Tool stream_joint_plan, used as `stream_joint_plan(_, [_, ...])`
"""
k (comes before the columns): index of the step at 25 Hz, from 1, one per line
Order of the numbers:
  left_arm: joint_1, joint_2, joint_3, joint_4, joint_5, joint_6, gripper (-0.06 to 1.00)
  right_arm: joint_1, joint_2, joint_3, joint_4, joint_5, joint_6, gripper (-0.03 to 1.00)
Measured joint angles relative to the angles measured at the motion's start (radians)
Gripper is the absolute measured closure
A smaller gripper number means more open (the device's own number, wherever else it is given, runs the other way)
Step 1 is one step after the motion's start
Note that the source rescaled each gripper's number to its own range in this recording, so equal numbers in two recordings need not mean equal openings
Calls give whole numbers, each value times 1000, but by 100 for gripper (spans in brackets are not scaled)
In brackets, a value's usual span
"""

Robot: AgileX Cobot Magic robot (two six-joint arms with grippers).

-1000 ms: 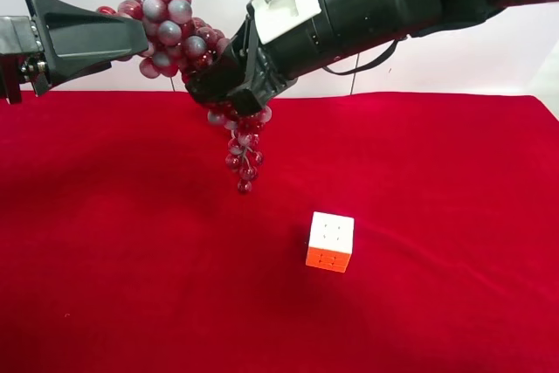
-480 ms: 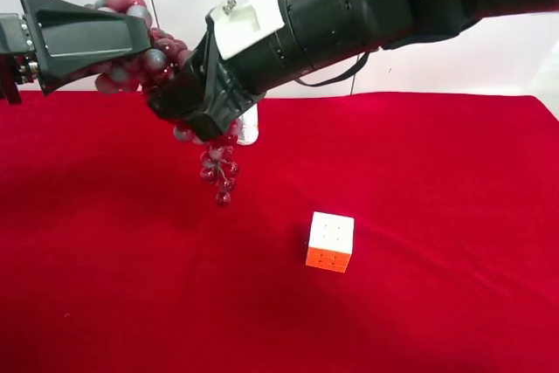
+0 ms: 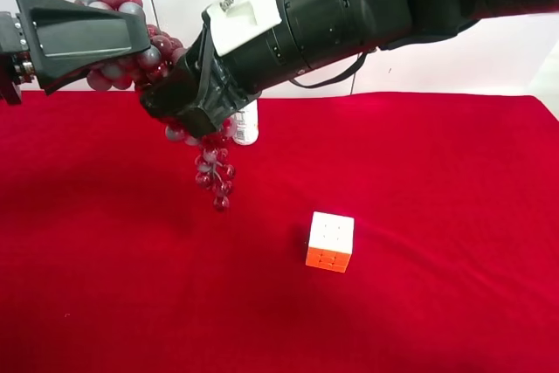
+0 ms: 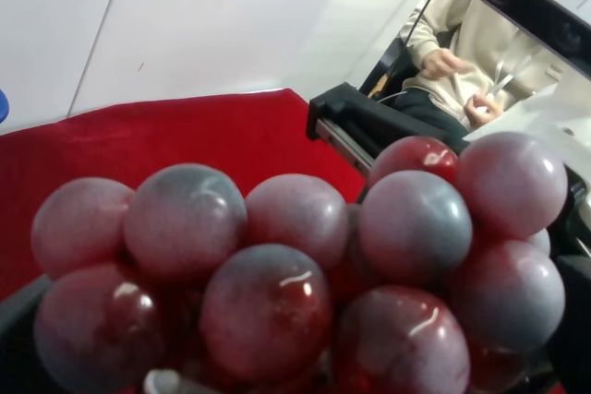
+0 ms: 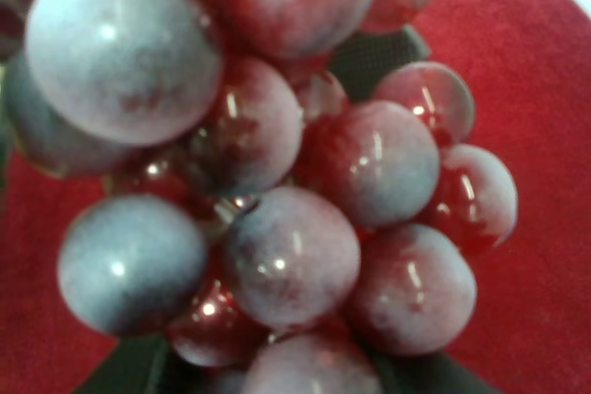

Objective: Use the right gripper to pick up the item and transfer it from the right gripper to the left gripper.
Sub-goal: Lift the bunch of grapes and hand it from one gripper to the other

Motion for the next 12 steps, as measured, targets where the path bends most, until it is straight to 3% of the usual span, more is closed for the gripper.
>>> stream_joint_plan(2, [0, 0, 0, 0, 3, 0, -4, 0, 2, 0, 0, 3, 0, 96])
stream_joint_plan(5, [0, 0, 0, 0, 3, 0, 7, 0, 4, 0, 0, 3, 0, 96])
stream_joint_plan(11, [0, 0, 0, -1, 13, 0, 66, 0, 9, 0, 0, 3, 2, 96])
stream_joint_plan(12, [0, 0, 0, -1, 13, 0, 72, 0, 9, 0, 0, 2, 5, 96])
